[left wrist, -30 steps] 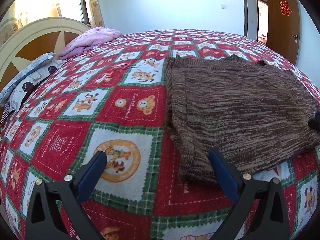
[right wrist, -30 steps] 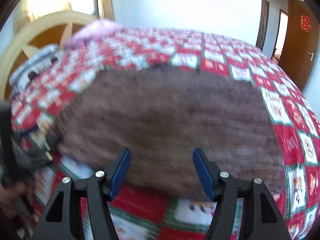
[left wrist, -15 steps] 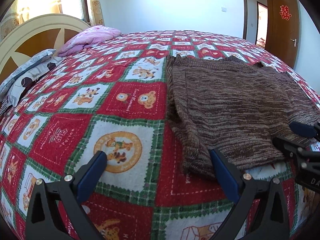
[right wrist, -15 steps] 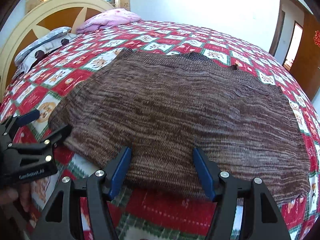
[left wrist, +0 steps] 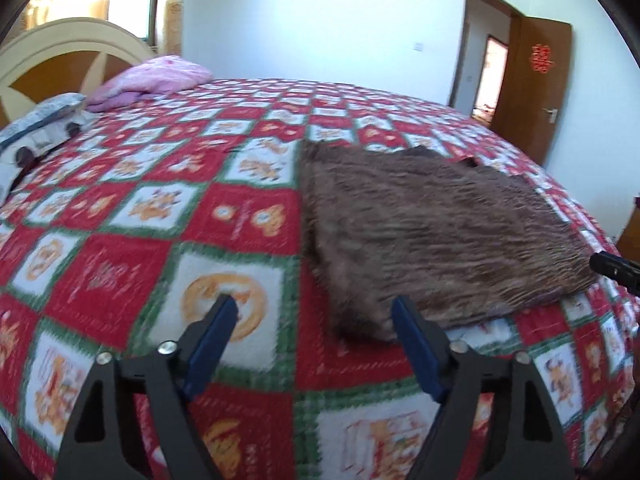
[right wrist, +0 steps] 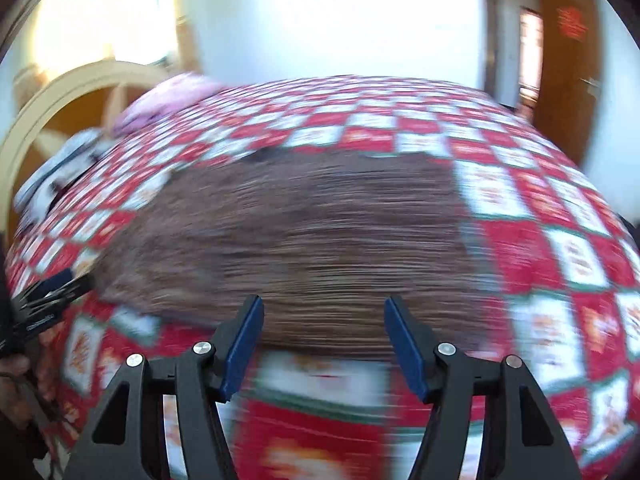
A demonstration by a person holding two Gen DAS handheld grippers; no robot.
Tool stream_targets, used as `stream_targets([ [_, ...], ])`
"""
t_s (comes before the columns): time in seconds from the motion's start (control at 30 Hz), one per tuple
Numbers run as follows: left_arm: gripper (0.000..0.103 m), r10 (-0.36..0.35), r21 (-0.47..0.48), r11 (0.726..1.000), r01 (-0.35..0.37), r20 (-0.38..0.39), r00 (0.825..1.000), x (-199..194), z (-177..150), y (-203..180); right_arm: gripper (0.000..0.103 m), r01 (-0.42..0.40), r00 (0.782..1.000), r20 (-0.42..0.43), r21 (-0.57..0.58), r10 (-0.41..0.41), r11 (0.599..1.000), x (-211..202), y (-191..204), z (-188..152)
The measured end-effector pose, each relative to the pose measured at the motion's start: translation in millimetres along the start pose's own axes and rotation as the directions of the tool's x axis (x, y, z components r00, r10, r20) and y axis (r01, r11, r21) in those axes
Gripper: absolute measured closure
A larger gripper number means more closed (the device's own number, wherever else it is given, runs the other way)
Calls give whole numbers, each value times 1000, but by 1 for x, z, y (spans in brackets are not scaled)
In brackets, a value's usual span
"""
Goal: Fold small clothes
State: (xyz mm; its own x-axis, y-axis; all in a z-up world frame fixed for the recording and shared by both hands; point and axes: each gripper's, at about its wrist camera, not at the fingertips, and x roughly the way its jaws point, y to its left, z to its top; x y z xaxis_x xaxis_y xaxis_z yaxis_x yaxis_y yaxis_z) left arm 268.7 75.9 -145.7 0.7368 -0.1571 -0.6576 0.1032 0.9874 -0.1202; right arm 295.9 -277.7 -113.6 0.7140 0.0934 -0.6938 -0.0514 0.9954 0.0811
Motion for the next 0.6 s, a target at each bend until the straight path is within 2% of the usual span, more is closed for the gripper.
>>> stream_targets([
  [0.03,24,-22,10,1000,23,-26,999,8,3,-3,40,22,1000,-9,34,-22,999,1,-20,0],
  [0.1,44,-42,32,998,45,-82,996,25,4,-7,40,52,998,-29,73,-50,996,2,-43,1],
  [0.13,45,-34,42,998,38,-102,994,29,3,-9,40,50,998,-42,81,-46,995,4,-54,0],
  [0.17,51,-33,49,998,37,-88,996,28,3,-10,42,42,998,-49,82,-38,996,6,-58,0],
  [0.2,72,-52,70,996,58,-83,995,27,4,-14,42,29,998,-60,81,-24,996,9,-61,-1],
  [0.23,78,-65,89,993,73,-93,994,27,4,-16,43,12,997,-81,66,-7,998,14,-61,-2],
  [0.33,85,-71,120,989,82,-92,993,25,3,-21,47,5,995,-101,40,-1,999,24,-60,-8],
  [0.43,87,-73,143,986,87,-98,992,25,4,-23,55,-12,994,-111,69,19,998,33,-64,-11],
  [0.53,91,-101,147,982,117,-110,989,24,5,-19,92,-60,992,-111,61,67,996,29,-63,-12],
  [0.6,92,-119,134,982,137,-130,984,24,7,-15,94,-40,993,-107,10,41,999,18,-57,-10],
])
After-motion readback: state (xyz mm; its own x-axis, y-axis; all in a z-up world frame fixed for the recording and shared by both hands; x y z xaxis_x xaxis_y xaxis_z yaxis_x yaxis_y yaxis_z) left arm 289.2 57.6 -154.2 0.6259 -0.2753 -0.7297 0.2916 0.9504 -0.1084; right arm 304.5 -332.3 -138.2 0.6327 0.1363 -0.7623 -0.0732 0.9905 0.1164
